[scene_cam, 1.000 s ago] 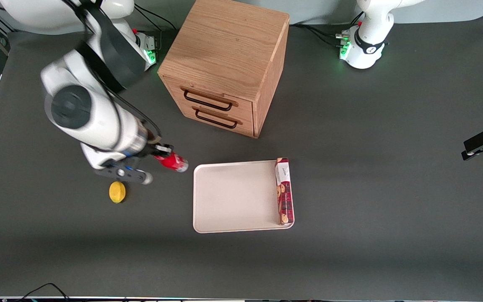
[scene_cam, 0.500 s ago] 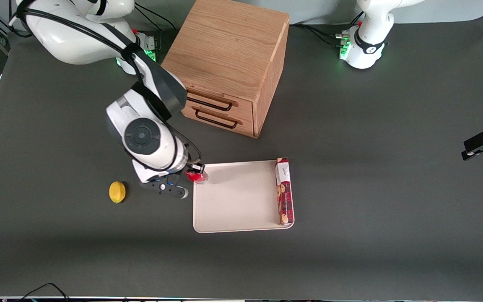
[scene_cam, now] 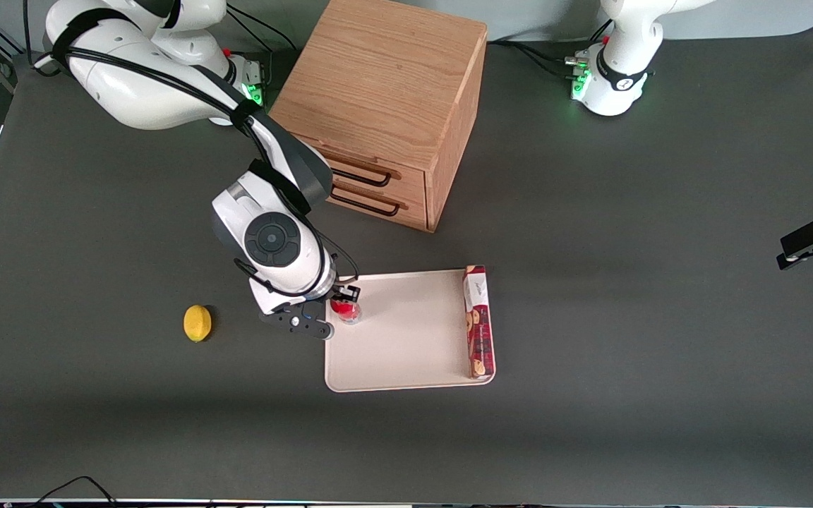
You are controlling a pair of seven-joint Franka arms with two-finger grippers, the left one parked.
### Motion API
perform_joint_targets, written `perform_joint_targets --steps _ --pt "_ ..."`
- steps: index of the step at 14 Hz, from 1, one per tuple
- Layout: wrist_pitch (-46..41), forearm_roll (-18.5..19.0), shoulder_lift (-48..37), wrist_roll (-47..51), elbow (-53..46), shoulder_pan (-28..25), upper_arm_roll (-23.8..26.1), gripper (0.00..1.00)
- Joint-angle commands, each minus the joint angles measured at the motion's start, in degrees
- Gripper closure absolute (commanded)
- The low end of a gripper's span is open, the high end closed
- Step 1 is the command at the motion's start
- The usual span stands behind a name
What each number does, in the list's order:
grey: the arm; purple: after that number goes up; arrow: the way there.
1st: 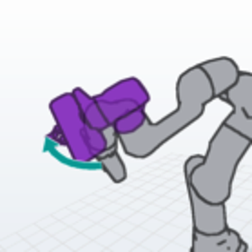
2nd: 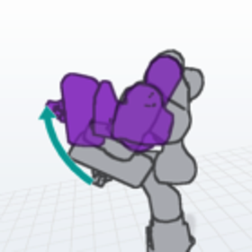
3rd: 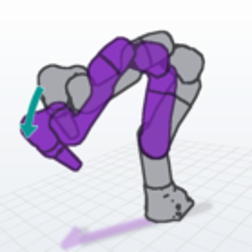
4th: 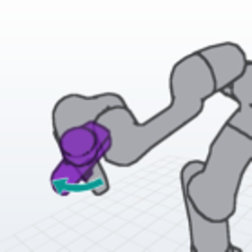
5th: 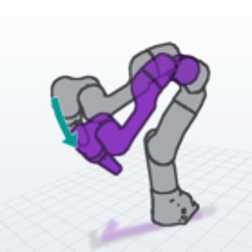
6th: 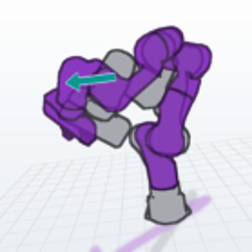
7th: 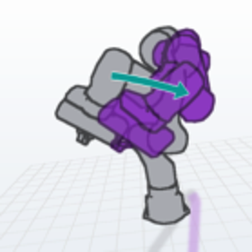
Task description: Place coke bottle on tray
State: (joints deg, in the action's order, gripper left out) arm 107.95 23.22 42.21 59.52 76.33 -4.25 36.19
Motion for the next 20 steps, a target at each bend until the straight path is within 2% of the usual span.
perform_joint_targets --steps 1,3,5,7,8,10,12,13,15,17,19,20 --pt "-0.28 1.39 -1.51 1.92 -1.0 0.12 0.54 0.0" --pt "-4.64 1.3 -4.23 0.26 -3.72 0.21 0.81 0.0" --pt "-8.26 0.43 -10.54 -4.74 -4.43 0.73 0.55 0.0" --pt "-15.97 -4.03 -16.34 -14.38 -6.27 2.48 -0.24 0.0" --pt "-19.49 -6.49 -19.59 -19.57 -6.98 3.19 -2.16 0.0" --pt "-26.27 -10.01 -26.53 -30.2 -6.64 2.93 -9.97 0.0" --pt "-29.71 -16.33 -32.07 -40.84 -5.24 3.2 -19.79 0.0" --pt "-29.81 -18.89 -34.98 -44.98 -2.53 3.11 -24.72 0.0" --pt "-27.63 -19.61 -38.68 -48.18 4.4 3.11 -29.41 0.0" --pt "-23.24 -19.88 -41.5 -48.27 10.65 3.11 -30.57 0.0" --pt "-22.52 -20.49 -40.9 -48.01 11.03 3.11 -30.74 0.0" --pt "-22.52 -22.84 -40.63 -47.92 10.68 3.19 -31.35 0.0"
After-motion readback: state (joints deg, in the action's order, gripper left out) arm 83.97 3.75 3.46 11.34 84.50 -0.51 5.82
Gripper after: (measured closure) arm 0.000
